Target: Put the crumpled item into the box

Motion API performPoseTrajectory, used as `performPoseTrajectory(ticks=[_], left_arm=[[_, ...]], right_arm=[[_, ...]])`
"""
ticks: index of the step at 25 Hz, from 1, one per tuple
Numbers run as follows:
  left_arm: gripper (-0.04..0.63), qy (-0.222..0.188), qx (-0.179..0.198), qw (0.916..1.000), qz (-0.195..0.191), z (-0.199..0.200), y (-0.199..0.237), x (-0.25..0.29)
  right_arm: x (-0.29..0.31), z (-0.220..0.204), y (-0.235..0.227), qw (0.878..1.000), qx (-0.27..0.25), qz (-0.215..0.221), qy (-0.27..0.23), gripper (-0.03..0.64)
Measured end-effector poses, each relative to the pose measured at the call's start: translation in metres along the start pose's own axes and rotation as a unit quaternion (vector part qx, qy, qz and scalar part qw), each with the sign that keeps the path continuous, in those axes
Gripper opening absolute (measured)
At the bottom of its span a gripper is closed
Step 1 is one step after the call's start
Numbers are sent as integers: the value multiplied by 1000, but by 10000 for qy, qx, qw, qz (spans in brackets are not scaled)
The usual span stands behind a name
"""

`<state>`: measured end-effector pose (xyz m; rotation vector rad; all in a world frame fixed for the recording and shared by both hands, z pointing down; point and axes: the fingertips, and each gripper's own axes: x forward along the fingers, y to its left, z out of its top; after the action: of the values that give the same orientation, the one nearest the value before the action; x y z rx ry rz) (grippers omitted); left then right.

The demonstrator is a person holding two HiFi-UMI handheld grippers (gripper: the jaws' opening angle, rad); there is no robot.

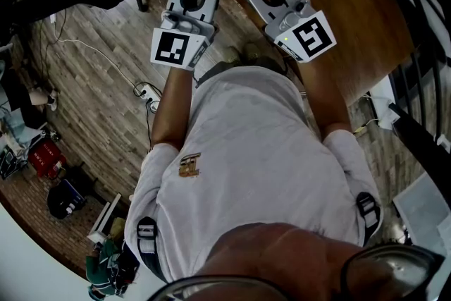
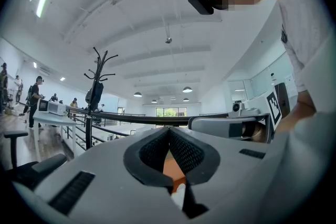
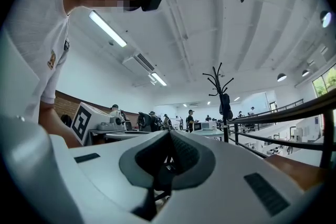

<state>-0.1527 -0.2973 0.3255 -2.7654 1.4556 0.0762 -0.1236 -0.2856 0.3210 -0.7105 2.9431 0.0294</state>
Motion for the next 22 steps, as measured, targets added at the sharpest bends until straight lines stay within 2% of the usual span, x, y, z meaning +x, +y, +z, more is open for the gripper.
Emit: performPoseTrajectory(ticks=[9, 22], left_arm=[[20, -18, 30, 10000, 37, 2, -1, -5], [20, -60, 20, 10000, 22, 2, -3, -10]], right_arm=[[2, 10, 6, 9997, -46, -19, -222, 34], [0, 11, 11, 9996, -171, -37, -200, 33]])
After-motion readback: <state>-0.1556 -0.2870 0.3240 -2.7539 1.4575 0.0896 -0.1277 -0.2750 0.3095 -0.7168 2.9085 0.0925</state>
